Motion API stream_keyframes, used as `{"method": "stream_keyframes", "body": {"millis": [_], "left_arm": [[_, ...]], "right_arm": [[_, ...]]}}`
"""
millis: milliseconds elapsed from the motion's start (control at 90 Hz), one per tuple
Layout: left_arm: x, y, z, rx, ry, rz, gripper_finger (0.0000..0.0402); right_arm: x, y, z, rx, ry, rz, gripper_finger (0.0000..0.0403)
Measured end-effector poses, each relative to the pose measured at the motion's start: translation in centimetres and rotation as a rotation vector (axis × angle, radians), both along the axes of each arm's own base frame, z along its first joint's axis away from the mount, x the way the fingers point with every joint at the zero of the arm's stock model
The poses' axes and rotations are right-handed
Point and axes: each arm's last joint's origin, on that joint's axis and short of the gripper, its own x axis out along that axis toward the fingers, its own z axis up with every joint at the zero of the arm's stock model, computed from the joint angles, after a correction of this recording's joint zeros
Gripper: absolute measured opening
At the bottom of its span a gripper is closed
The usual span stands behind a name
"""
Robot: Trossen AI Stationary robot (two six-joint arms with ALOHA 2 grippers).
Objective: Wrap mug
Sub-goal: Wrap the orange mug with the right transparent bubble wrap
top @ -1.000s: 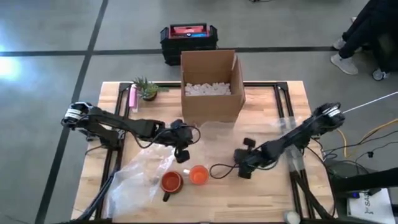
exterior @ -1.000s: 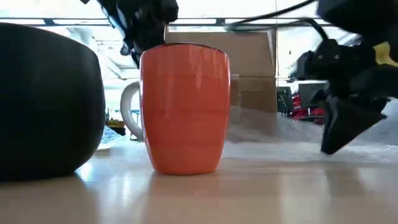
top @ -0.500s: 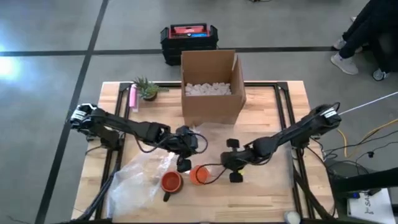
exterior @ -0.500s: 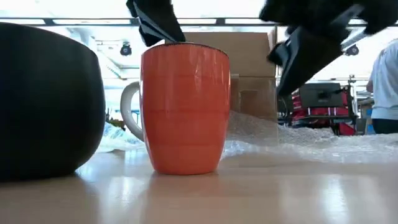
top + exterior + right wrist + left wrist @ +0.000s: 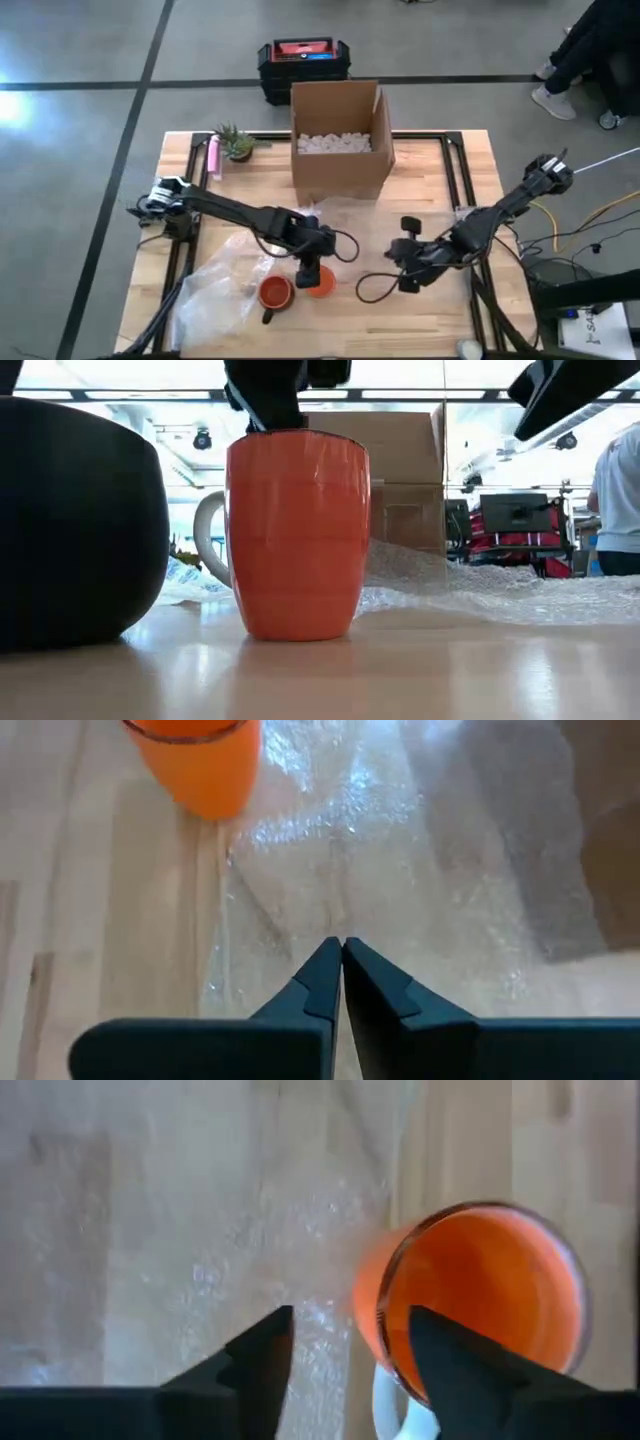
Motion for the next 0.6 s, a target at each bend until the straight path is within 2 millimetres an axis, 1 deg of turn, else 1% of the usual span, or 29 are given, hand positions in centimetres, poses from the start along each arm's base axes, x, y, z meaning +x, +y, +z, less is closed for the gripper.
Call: {"method": "stream_keyframes", "body": {"millis": [89, 156, 233, 311, 389, 467, 533, 600], "left_arm": [[0.5, -0.3, -0.5, -0.025, 0.010, -0.019, 0.0234], [0.7, -0.4, -0.9, -0.037, 0.026, -0.027, 0.0241], [0.9, -0.4, -1.6, -0.034, 0.043, -0.028, 0.0240], [1.1, -0.5, -2.3, -0.031, 0.062, -0.021, 0.0228], [1.5, -0.6, -3.1, -0.029, 0.066, -0.022, 0.0206], [1.8, -0.7, -3.8, -0.024, 0.072, -0.030, 0.0172], [2.0, -0.7, -4.1, -0.020, 0.076, -0.035, 0.0133], [1.9, -0.7, -4.1, -0.019, 0.076, -0.045, 0.0084]], "right_arm": [[-0.1, -0.1, -0.5, -0.006, 0.017, -0.011, 0.0002], [-0.1, 0.0, -1.0, -0.011, 0.026, -0.015, 0.0002], [-0.1, 0.0, -1.6, -0.018, 0.047, -0.023, 0.0002], [-0.1, 0.0, -2.0, -0.015, 0.055, -0.041, 0.0002], [-0.2, -0.1, -2.3, -0.008, 0.059, -0.058, 0.0002], [-0.2, -0.1, -2.3, -0.004, 0.060, -0.065, 0.0002], [-0.3, -0.1, -2.3, -0.001, 0.058, -0.065, 0.0002], [-0.3, 0.0, -2.2, 0.009, 0.054, -0.075, 0.0002]]}}
